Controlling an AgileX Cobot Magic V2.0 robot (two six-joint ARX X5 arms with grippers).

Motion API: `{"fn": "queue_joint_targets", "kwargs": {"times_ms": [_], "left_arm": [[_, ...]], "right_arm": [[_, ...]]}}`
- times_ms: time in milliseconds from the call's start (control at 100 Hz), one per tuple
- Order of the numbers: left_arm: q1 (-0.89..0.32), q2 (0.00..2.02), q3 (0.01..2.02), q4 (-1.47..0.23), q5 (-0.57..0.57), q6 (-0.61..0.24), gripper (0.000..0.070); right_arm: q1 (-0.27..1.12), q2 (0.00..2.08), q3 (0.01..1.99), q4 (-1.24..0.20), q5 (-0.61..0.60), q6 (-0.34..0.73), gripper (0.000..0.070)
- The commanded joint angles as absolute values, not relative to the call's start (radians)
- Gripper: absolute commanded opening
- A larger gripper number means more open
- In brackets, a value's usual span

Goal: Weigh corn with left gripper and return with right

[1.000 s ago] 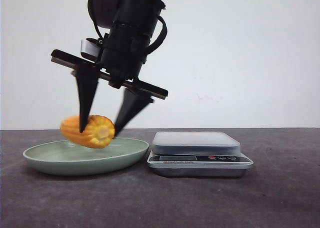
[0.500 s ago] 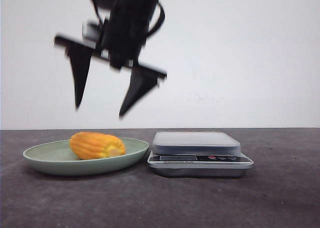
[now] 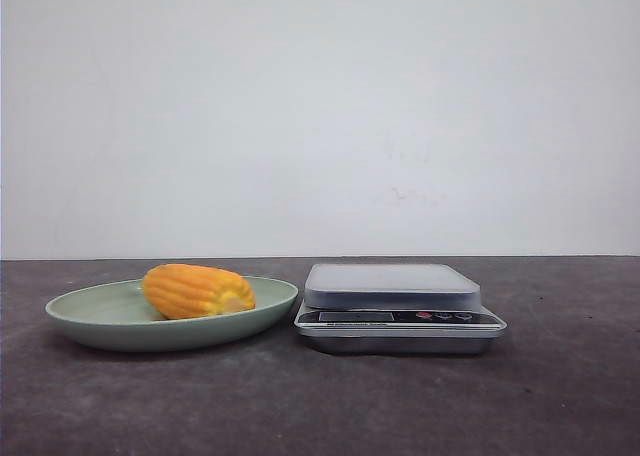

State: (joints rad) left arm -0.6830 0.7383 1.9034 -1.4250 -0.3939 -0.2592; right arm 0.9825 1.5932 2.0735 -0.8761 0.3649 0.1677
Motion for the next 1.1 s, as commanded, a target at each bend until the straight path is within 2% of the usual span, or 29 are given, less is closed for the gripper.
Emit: {"fn": "queue_joint_targets", "kwargs": {"times_ms": [0, 100, 280, 430, 460, 580, 610, 730, 880, 990, 1090], "left_arm": [[-0.69, 0.744, 1.921, -1.481, -0.397, -0.278, 0.0388], [-0.69, 0.744, 1.921, -1.482, -0.397, -0.278, 0.0388], [-0.69, 0.744, 1.921, -1.482, -0.396, -0.282, 0.0379], [-0.69, 0.744, 1.921, -1.482, -0.396, -0.281, 0.0367], [-0.69, 0.744, 1.921, -1.482, -0.396, -0.281, 0.0321], [-0.69, 0.744, 1.921, -1.482, -0.396, -0.28, 0.0047], [-0.69, 0.744, 1.921, -1.482, -0.396, -0.28, 0.0], [-0.69, 0.744, 1.921, -1.482, -0.396, -0.278, 0.0], [-0.69, 0.744, 1.921, -1.482, -0.392, -0.309, 0.0], [-0.69, 0.744, 1.923, -1.481, -0.392, -0.326, 0.0], [-0.69, 0.744, 1.923, -1.482, -0.392, -0.326, 0.0]], "right_arm": [[1.029, 1.544, 2.093, -0.879, 0.4, 0.054, 0.0004], [1.09, 1.456, 2.092, -0.92, 0.483, 0.008, 0.0004], [1.2, 1.288, 2.091, -1.002, 0.562, 0.007, 0.0004], [1.308, 1.158, 2.065, -1.127, 0.636, 0.007, 0.0004], [1.327, 1.132, 2.051, -1.159, 0.645, 0.006, 0.0004], [1.39, 1.01, 1.955, -1.231, 0.679, 0.005, 0.0004], [1.402, 0.974, 1.922, -1.229, 0.69, 0.005, 0.0004], [1.429, 0.82, 1.776, -1.174, 0.703, 0.005, 0.0004], [1.43, 0.653, 1.584, -1.022, 0.708, -0.036, 0.0004], [1.43, 0.582, 1.471, -0.915, 0.707, -0.057, 0.0004], [1.43, 0.566, 1.424, -0.879, 0.699, -0.037, 0.0004]]}}
